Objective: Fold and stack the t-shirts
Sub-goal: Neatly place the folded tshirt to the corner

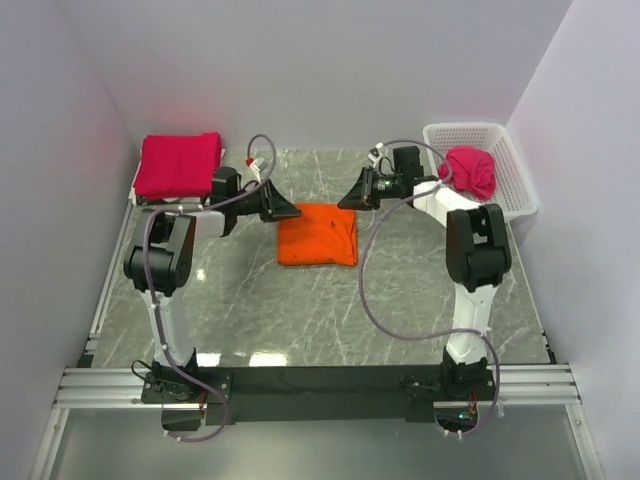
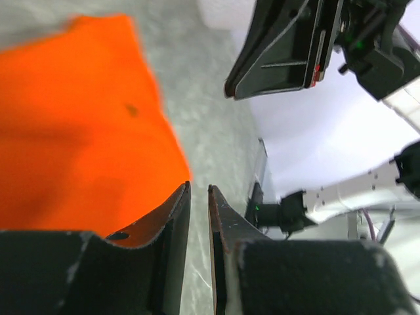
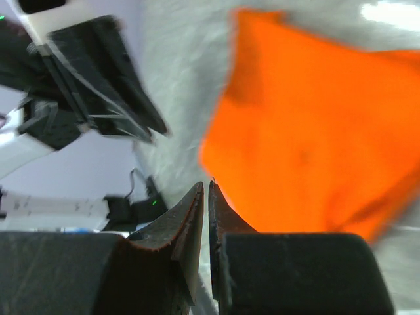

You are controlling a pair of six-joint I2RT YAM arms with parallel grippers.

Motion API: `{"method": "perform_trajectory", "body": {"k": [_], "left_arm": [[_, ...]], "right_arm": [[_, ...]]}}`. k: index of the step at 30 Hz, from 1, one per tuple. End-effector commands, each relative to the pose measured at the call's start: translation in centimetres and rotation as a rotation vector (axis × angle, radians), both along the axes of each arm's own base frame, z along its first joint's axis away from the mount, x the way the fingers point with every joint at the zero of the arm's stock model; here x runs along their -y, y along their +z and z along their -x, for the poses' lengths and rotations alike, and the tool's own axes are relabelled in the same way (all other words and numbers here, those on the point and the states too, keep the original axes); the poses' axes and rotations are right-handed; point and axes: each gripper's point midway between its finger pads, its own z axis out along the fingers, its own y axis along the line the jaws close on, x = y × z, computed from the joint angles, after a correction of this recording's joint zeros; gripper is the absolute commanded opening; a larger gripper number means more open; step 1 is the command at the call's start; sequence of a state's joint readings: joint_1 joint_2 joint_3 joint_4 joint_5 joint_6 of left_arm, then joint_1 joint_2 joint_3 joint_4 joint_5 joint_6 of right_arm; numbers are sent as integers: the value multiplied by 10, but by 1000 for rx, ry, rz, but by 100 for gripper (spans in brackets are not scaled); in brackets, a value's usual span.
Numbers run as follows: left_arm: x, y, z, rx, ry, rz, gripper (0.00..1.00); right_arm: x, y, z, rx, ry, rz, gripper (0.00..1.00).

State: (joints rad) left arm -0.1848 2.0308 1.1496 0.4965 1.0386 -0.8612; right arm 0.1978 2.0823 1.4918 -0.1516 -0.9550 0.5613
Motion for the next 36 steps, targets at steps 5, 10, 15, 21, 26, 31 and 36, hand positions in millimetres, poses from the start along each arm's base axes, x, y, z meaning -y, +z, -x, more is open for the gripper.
{"method": "perform_trajectory", "body": {"k": [5,10,15,21,26,31,36], "left_arm": [[27,-30,47,-119,-82,58,22],[20,-80,46,-231,-43,-9,22],[7,-93,52,-232,-53,-51,22],[11,-31,74,-18,-152,-65,23],[23,-24,100,-36,-199,-42,24],[21,-77,95,-206,-121,-77,23],[3,-112,81,-306,-40,-111,25]], "right_arm": [[-37,-36,59,-114,135,-51,14],[-24,-91,69,-241,124,21,12],[-4,-112,71,-264,104,96,11],[-17,-34,85,-87,187,31,13],[-39,-23,109,-68,254,22,13],[-37,-77,111,-166,253,94,14],[-5,-120,98,-227,171,203,14]]}}
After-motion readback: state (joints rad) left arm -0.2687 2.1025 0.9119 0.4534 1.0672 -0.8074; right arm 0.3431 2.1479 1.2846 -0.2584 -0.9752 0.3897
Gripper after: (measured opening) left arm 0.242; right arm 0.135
